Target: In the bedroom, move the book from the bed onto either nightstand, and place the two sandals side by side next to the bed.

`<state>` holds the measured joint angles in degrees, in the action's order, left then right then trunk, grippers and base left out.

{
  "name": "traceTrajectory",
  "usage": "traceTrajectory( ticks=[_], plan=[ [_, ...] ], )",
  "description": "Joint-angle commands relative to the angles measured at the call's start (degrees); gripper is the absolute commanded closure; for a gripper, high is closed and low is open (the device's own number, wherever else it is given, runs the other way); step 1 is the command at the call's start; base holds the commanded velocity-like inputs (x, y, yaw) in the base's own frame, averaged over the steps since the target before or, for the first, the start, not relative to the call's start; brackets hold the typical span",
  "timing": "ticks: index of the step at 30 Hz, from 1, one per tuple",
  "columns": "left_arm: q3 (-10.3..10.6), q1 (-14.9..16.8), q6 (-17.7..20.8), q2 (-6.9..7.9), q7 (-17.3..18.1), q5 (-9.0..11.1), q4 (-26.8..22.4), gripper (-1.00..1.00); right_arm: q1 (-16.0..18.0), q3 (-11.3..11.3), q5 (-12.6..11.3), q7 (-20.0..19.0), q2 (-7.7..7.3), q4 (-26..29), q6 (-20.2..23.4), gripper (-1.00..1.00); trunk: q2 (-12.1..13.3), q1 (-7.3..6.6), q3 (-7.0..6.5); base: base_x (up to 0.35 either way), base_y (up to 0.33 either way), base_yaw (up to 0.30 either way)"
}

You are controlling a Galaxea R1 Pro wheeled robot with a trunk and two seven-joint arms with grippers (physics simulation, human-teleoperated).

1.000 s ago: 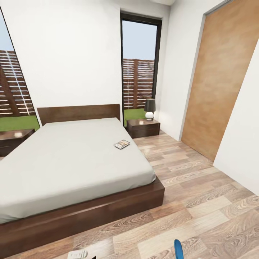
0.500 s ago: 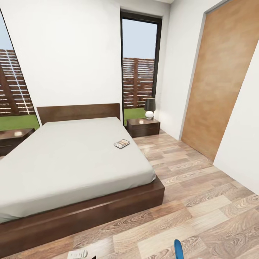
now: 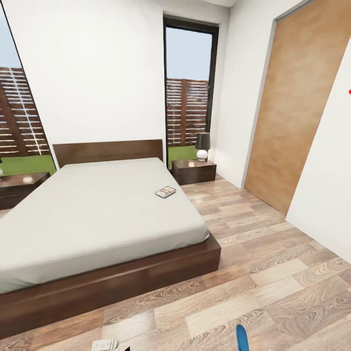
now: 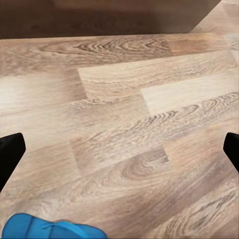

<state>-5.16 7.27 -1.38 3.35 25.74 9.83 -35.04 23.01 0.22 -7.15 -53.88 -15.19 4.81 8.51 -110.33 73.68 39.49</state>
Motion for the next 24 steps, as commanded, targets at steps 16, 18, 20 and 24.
traceTrajectory(
  ticks=[16,18,20,24],
  plan=[
    [-0.11,0.03,-0.02,-0.01,0.28,0.27,0.06,-1.0,0.02,0.04,-0.5,-0.18,-0.01,0.01,0.63,1.0,-0.03,-0.01,0.06,-0.007,0.0,0.0],
    [-0.11,0.03,-0.02,-0.01,0.28,0.27,0.06,-1.0,0.02,0.04,-0.5,-0.18,-0.01,0.02,0.63,1.0,-0.03,-0.01,0.06,0.0,0.0,0.0],
    [-0.11,0.03,-0.02,-0.01,0.28,0.27,0.06,-1.0,0.02,0.04,-0.5,-0.18,-0.01,0.02,0.63,1.0,-0.03,-0.01,0.06,0.0,0.0,0.0],
    [-0.11,0.03,-0.02,-0.01,0.28,0.28,0.06,-1.0,0.02,0.04,-0.5,-0.18,-0.01,0.02,0.63,1.0,-0.03,-0.01,0.06,0.0,0.0,0.0]
  ],
)
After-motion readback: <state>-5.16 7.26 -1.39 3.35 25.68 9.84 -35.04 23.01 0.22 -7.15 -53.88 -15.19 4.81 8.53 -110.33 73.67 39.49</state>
